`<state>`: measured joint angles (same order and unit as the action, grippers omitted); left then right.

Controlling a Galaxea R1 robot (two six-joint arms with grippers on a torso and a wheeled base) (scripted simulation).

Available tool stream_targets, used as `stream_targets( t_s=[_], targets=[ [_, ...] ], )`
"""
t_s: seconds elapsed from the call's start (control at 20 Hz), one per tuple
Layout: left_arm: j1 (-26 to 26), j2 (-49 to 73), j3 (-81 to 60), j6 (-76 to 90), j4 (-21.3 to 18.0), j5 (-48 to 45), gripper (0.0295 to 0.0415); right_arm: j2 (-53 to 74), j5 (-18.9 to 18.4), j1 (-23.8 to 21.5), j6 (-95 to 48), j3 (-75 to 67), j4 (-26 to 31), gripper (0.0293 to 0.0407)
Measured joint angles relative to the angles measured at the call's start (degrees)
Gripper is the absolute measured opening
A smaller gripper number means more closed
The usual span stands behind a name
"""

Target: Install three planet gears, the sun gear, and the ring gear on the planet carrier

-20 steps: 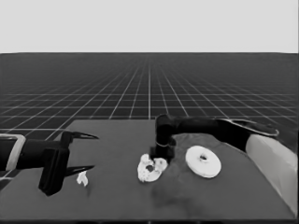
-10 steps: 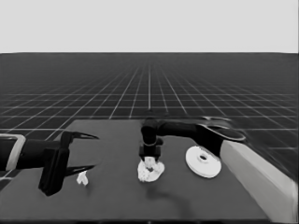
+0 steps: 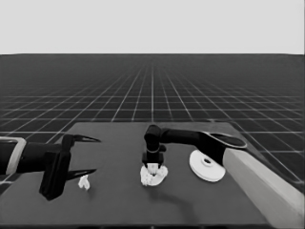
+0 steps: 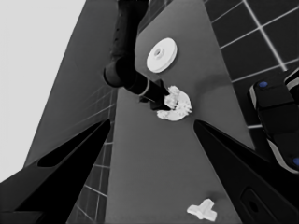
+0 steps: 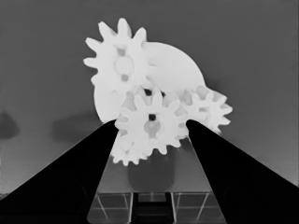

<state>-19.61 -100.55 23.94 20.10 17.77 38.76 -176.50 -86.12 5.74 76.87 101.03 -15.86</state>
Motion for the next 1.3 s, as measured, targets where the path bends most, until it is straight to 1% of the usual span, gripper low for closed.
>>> stream_targets(
  t_s=[1.3],
  targets=[
    [0.0,0.0,0.0,0.0,0.0,0.0,0.0385,0.0,0.0,0.0,15.3,0.0,0.0,0.0309]
  ],
)
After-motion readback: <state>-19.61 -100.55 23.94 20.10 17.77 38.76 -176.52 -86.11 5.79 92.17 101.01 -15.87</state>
